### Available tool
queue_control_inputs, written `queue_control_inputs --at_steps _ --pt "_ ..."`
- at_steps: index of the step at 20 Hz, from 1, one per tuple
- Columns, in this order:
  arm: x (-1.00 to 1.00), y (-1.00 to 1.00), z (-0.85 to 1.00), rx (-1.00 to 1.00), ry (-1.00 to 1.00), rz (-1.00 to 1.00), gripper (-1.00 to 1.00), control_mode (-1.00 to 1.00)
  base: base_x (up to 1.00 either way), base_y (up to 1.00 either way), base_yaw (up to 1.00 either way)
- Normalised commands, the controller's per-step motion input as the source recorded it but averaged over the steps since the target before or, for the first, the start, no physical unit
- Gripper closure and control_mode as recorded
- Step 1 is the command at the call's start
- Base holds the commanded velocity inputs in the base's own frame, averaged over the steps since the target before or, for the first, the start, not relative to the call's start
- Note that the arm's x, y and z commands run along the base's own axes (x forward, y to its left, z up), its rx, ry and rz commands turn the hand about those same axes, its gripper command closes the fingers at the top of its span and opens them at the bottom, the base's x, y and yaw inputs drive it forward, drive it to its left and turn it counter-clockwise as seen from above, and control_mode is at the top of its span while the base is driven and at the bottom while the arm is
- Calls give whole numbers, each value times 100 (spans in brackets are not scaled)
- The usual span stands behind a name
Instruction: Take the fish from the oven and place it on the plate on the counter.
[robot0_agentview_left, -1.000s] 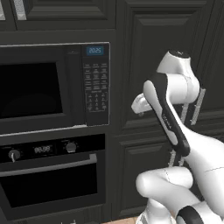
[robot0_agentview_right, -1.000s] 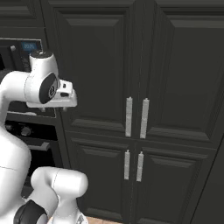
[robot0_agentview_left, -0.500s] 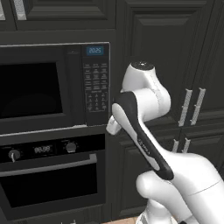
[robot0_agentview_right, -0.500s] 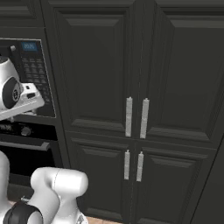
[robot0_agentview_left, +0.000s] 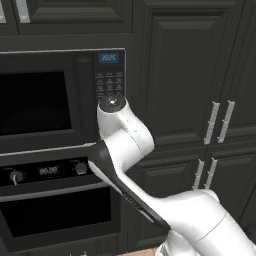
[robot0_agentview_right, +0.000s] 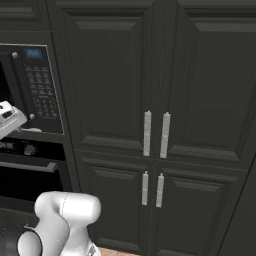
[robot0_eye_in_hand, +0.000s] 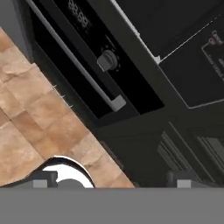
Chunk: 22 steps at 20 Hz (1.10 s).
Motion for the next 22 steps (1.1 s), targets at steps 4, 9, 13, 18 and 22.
queue_control_inputs --at_steps 4,9,13,18,22 --pt "49 77 -80 -17 -25 0 -100 -100 0 0 0" --pt "61 62 -86 -11 -12 1 -100 -100 0 0 0" --pt "63 60 -77 -18 -4 0 -100 -100 0 0 0" --pt "70 59 -71 -15 -1 0 -100 -100 0 0 0" --pt "25 65 -45 -16 -1 0 -100 -100 0 0 0"
